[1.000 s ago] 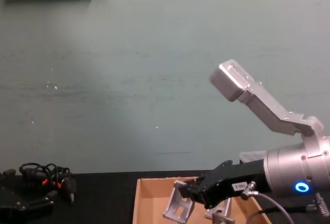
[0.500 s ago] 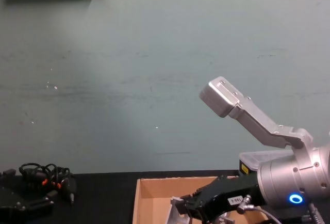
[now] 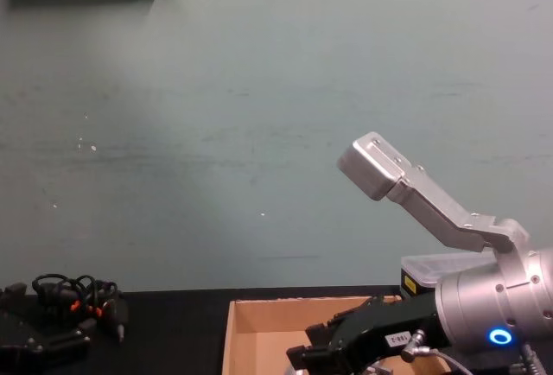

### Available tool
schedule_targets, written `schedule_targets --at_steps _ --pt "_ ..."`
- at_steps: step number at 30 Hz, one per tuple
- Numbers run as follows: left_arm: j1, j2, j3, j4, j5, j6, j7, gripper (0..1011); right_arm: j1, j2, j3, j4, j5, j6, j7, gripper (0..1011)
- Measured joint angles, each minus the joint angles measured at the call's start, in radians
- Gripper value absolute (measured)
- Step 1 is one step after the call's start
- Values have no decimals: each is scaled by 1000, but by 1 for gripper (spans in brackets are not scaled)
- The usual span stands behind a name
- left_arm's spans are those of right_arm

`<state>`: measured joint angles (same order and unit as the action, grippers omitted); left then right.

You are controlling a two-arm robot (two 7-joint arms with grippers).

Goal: Use one hand to pick up the angle iron from the table and place it into the box.

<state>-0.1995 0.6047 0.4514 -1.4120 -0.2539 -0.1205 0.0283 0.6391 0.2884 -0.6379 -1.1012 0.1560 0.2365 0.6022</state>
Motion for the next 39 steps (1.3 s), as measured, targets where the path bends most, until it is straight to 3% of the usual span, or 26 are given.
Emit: schedule_targets --at_steps 9,18,22,28,39 --pt "0 0 0 0 0 0 0 1000 -42 21 39 -71 20 -18 -32 645" --pt "0 0 0 0 0 0 0 1000 -126 65 99 -219 48 -27 -95 939" --pt "0 0 0 0 0 0 0 1000 -158 82 121 -266 52 -32 -120 1003" --pt "0 0 0 0 0 0 0 1000 -253 117 185 -372 47 -55 -206 1003" --pt "0 0 0 0 0 0 0 1000 -399 135 292 -465 19 -83 -335 1003"
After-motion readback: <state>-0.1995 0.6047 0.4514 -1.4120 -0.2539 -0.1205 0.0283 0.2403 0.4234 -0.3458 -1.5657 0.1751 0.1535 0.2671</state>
